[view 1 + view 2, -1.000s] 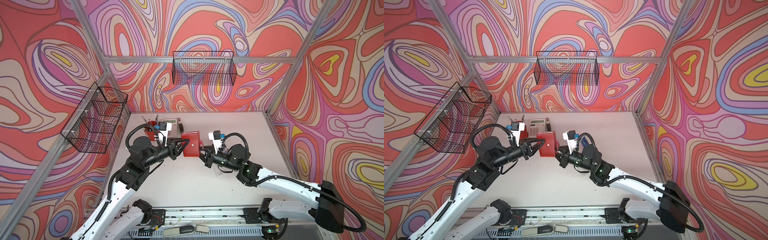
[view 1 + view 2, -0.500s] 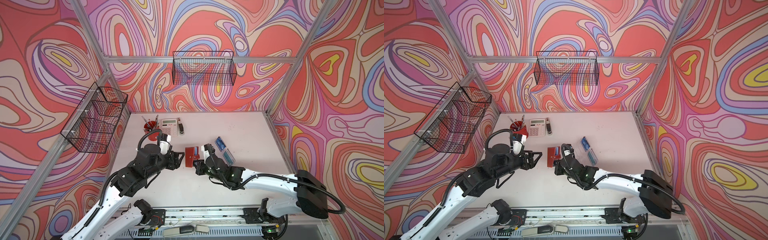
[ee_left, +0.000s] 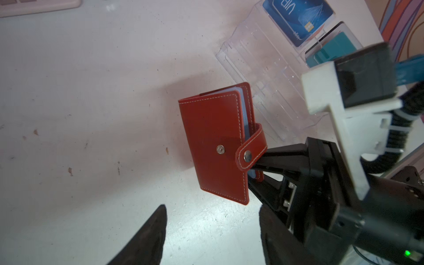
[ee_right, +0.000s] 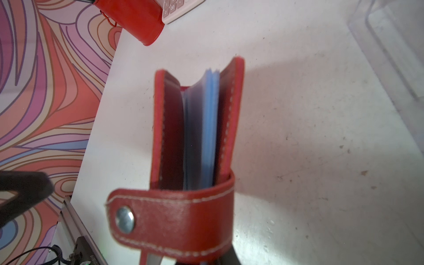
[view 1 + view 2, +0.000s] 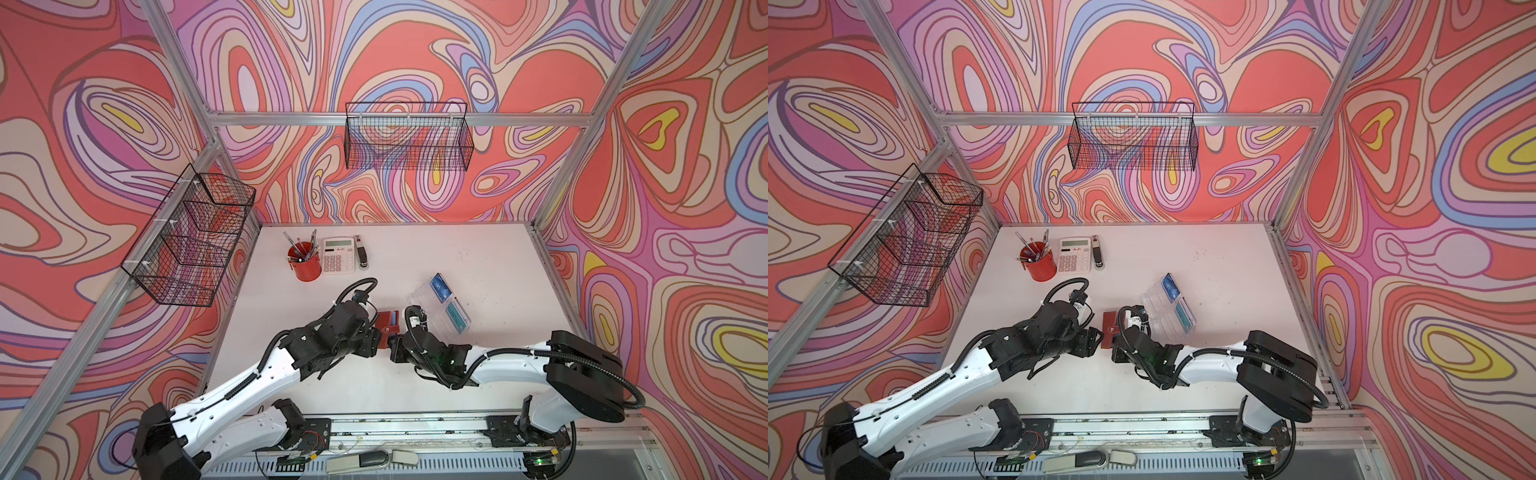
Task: Insert credit cards into a card holder
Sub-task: Open the card holder.
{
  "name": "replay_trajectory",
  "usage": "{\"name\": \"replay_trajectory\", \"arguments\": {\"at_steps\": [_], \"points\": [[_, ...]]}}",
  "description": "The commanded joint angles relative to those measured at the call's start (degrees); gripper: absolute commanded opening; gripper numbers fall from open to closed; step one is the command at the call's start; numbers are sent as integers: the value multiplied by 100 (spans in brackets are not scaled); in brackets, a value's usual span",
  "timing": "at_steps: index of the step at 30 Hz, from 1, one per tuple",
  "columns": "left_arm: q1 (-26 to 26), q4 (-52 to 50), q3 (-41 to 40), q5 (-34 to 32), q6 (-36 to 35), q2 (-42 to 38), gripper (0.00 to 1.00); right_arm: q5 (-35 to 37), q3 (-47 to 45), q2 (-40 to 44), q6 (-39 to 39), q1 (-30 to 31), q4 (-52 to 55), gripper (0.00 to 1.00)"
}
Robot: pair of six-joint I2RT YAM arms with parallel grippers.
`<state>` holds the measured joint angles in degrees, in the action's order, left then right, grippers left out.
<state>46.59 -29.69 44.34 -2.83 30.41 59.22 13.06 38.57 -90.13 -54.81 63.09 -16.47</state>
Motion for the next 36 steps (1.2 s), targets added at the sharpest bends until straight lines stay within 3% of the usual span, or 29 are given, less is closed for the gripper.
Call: {"name": "replay_trajectory", "arguments": {"at_steps": [1,10,16,26,30,36], "points": [[66,566,-55,90,18,202,67,-111,-69,-114,-113,45,-455,0],[147,954,-161,-20,-1,762,77,-282,-184,-173,-125,51,-882,0],[142,789,-197,-470,31,1027,78,-248,-296,-159,-210,54,-981,0],[49,474,-353,-1172,440,1138,71,23,-564,38,-496,46,-918,0],[-196,596,-544,-985,527,1070,71,91,-672,72,-599,50,-931,0],[-626,633,-796,-877,793,1061,59,35,-727,-7,-621,48,-1029,0]]}}
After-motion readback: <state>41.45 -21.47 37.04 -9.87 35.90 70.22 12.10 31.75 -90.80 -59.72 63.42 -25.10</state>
